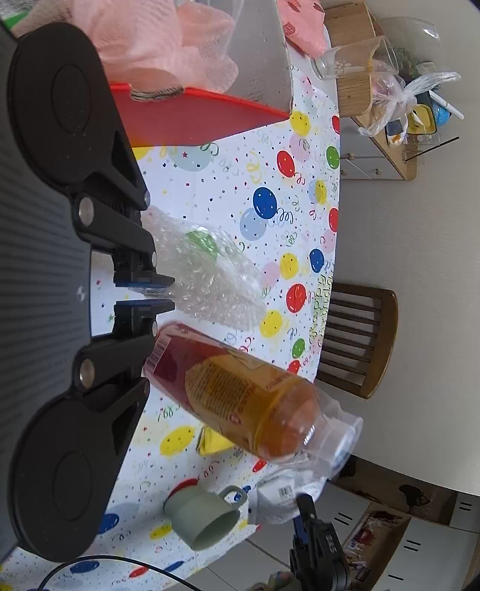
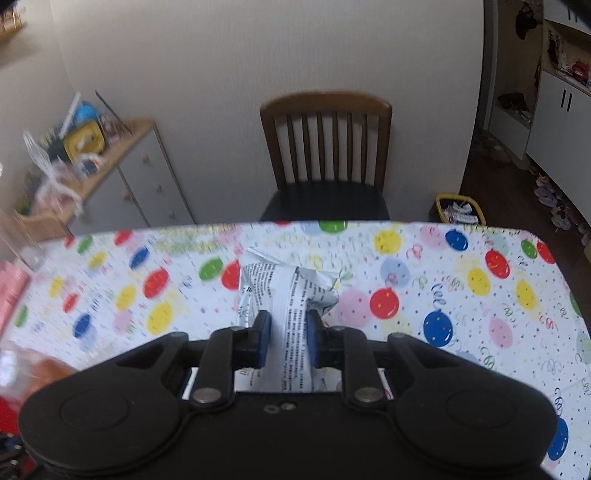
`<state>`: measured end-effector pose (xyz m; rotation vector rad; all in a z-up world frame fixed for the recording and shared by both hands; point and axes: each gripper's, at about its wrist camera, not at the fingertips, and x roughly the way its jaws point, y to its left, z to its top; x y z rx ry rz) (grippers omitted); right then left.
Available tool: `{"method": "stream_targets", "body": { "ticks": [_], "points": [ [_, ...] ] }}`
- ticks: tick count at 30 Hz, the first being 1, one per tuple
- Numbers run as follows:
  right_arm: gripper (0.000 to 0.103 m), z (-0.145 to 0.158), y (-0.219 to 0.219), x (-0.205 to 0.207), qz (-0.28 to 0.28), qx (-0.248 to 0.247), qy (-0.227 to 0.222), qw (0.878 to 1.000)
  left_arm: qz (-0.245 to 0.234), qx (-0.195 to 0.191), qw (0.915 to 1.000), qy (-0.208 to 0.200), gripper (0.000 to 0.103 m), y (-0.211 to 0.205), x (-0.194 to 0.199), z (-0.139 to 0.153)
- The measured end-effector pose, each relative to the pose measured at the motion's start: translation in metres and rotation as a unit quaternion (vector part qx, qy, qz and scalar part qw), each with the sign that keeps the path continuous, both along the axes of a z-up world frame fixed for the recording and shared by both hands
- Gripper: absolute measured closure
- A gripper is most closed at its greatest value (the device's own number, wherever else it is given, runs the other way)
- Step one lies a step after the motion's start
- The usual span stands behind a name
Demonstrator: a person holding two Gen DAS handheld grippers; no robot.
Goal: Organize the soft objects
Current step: 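Lift the snack packet with the right tool while the left tool reopens over the bubble wrap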
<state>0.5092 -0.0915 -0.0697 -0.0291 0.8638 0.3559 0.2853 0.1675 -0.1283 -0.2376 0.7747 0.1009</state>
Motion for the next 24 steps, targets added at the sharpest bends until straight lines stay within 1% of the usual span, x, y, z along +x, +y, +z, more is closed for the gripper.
{"method": "stream_targets", "body": {
  "ticks": [4, 6, 10, 14, 18, 21, 24],
  "points": [
    [0.084, 0.025, -0.018, -0.021, -0.002, 0.021, -0.018, 1.000, 0.001, -0.008, 1.0000, -0.004, 0.097, -0.002, -0.012, 0.007],
    [0.084, 0.035, -0.028, -0.035, -0.002, 0.024, -0.027, 0.999, 0.002, -0.013, 0.9999, -0.007, 0.097, -0.002, -0.018, 0.010],
    [0.084, 0.046, -0.051, -0.064, -0.011, 0.033, -0.030, 0.999, -0.001, -0.021, 0.9997, -0.011, 0.097, -0.006, -0.032, 0.017],
    [0.084, 0.046, -0.065, -0.097, -0.013, 0.039, -0.023, 0.999, -0.006, -0.028, 0.9994, -0.017, 0.097, -0.011, -0.047, 0.025],
    [0.084, 0.039, -0.070, -0.129, -0.004, 0.046, -0.007, 0.999, -0.016, -0.006, 0.9997, -0.016, 0.097, -0.021, -0.058, 0.028],
    [0.084, 0.031, -0.070, -0.149, 0.002, 0.051, 0.006, 0.999, -0.015, -0.009, 0.9998, -0.013, 0.097, -0.023, -0.062, 0.027],
    [0.084, 0.024, -0.069, -0.170, 0.008, 0.059, 0.022, 0.998, -0.028, -0.009, 0.9995, -0.015, 0.097, -0.027, -0.067, 0.029]
  ]
}}
